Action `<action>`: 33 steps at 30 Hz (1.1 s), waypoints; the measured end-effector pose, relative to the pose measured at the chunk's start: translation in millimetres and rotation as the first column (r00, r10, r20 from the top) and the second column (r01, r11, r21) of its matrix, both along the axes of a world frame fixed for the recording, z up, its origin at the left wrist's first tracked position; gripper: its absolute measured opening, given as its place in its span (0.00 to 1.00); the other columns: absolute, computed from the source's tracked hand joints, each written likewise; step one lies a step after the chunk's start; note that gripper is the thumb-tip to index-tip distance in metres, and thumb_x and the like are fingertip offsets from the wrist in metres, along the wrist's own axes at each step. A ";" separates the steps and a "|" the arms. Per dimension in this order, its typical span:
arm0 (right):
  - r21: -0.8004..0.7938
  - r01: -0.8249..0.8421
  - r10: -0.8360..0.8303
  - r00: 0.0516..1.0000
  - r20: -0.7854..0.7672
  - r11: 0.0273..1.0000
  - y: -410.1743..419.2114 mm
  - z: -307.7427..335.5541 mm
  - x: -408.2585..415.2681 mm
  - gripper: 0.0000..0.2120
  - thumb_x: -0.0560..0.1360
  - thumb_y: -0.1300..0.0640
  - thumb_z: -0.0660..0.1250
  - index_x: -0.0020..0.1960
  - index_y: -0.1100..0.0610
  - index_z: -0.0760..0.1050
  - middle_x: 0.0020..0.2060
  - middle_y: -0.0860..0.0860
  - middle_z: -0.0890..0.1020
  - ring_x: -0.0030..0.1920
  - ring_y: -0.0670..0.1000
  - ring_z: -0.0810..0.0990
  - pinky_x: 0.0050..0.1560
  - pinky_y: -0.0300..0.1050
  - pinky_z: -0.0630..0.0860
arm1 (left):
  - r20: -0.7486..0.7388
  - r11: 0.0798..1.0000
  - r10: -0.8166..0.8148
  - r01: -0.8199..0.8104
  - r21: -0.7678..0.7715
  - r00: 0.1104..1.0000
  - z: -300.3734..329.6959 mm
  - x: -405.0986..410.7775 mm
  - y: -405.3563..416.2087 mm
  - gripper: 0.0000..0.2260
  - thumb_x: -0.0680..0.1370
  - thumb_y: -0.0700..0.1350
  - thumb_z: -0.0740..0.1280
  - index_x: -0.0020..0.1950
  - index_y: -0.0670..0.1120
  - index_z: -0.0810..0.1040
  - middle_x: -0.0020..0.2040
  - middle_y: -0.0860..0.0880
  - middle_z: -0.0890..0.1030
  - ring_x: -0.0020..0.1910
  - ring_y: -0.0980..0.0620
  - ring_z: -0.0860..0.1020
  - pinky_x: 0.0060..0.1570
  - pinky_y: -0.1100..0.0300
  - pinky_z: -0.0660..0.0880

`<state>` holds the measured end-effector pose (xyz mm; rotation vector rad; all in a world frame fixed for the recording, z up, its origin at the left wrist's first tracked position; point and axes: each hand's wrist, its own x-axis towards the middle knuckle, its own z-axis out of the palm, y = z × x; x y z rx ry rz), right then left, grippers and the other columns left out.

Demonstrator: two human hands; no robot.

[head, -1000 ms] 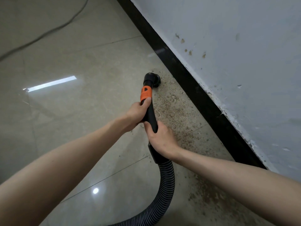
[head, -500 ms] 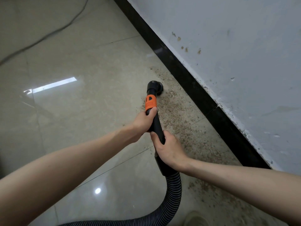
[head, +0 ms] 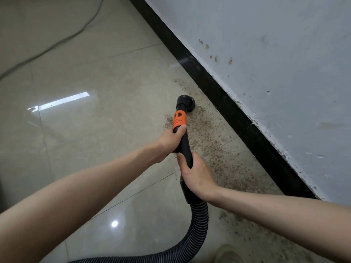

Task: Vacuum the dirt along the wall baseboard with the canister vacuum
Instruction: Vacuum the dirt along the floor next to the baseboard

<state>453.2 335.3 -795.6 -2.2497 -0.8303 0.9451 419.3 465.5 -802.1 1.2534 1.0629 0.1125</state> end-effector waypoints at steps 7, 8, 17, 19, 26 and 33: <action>0.039 0.063 -0.063 0.998 -0.011 0.997 16.6 -5.8 16.1 0.19 0.78 0.35 0.55 0.47 0.52 0.68 0.38 0.53 0.81 0.39 0.53 0.81 0.42 0.52 0.77 | -0.028 0.996 -0.046 0.048 0.082 0.999 -1.0 24.3 13.4 0.17 0.80 0.57 0.58 0.47 0.43 0.73 0.37 0.47 0.75 0.36 0.50 0.75 0.37 0.59 0.73; 0.044 0.066 -0.065 0.998 -0.015 0.997 19.4 -7.4 18.5 0.19 0.78 0.35 0.55 0.46 0.52 0.69 0.37 0.53 0.81 0.39 0.53 0.81 0.42 0.52 0.77 | -0.035 0.995 -0.042 0.045 0.088 0.999 -2.0 26.1 15.8 0.16 0.80 0.57 0.58 0.45 0.44 0.73 0.37 0.47 0.76 0.36 0.50 0.75 0.38 0.59 0.73; 0.063 -0.029 0.029 1.000 0.007 0.998 61.6 -19.3 37.6 0.17 0.77 0.35 0.56 0.44 0.48 0.68 0.36 0.49 0.79 0.35 0.51 0.80 0.33 0.47 0.73 | -0.084 0.981 0.079 -0.062 0.186 0.993 -13.9 37.1 54.5 0.18 0.81 0.56 0.58 0.45 0.41 0.73 0.35 0.47 0.73 0.32 0.53 0.72 0.30 0.61 0.67; 0.059 -0.064 0.062 0.998 0.025 0.996 73.7 -21.3 40.9 0.18 0.77 0.35 0.56 0.47 0.50 0.69 0.36 0.49 0.78 0.36 0.53 0.79 0.32 0.46 0.71 | -0.085 0.980 0.117 -0.101 0.173 0.989 -16.0 38.7 65.5 0.18 0.80 0.55 0.58 0.43 0.41 0.73 0.35 0.47 0.73 0.32 0.52 0.72 0.31 0.60 0.68; 0.036 -0.132 0.129 0.989 0.066 0.991 113.5 -21.1 47.7 0.21 0.78 0.35 0.54 0.53 0.52 0.70 0.40 0.52 0.79 0.40 0.56 0.80 0.36 0.48 0.74 | -0.056 0.967 0.223 -0.214 0.140 0.973 -17.0 42.5 102.6 0.20 0.80 0.54 0.59 0.55 0.36 0.74 0.51 0.36 0.79 0.49 0.40 0.79 0.55 0.47 0.76; 0.008 -0.172 0.170 0.980 0.101 0.985 135.7 -22.0 54.4 0.21 0.78 0.35 0.55 0.54 0.53 0.70 0.37 0.50 0.77 0.37 0.54 0.78 0.31 0.45 0.68 | -0.012 0.960 0.253 -0.250 0.123 0.967 -19.7 44.3 120.9 0.15 0.81 0.52 0.59 0.46 0.40 0.71 0.40 0.43 0.80 0.41 0.45 0.80 0.47 0.54 0.77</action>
